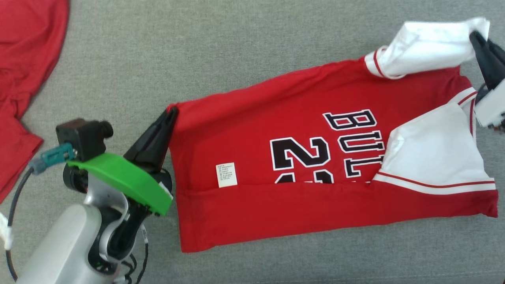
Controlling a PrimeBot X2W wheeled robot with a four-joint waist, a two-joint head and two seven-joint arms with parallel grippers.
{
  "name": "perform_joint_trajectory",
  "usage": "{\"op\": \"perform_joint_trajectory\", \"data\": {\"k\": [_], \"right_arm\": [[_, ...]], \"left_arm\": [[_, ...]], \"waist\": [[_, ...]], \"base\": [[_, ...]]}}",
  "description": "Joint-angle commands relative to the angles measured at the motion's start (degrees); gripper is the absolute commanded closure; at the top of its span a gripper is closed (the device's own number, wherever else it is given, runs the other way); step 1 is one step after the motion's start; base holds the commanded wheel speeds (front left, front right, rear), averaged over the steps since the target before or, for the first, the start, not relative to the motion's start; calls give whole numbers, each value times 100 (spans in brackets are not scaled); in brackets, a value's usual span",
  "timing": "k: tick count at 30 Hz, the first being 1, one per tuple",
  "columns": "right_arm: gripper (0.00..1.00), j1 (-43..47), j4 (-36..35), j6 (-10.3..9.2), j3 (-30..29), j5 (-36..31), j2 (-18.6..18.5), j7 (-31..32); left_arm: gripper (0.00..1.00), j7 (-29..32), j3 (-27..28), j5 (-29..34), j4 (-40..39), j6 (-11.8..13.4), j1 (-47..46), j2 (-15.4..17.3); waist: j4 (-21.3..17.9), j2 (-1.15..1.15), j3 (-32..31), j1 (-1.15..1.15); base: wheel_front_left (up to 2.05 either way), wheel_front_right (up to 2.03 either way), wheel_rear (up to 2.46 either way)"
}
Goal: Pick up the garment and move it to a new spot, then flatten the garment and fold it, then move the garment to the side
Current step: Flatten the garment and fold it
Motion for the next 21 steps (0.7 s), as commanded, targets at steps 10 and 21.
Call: {"op": "perform_joint_trajectory", "data": {"k": [10, 21], "right_arm": [[100, 1974, -1271, -5, -630, 234, 604, 118], [0, 2316, -824, -5, -459, 12, 785, 180]], "left_arm": [[100, -253, 89, -137, -868, 567, 1498, 206], [0, -461, 1, 119, -547, 707, 1905, 291]], "waist": [[-490, 0, -455, 0], [-525, 0, -584, 0]], "base": [[0, 0, 0], [0, 0, 0]]}}
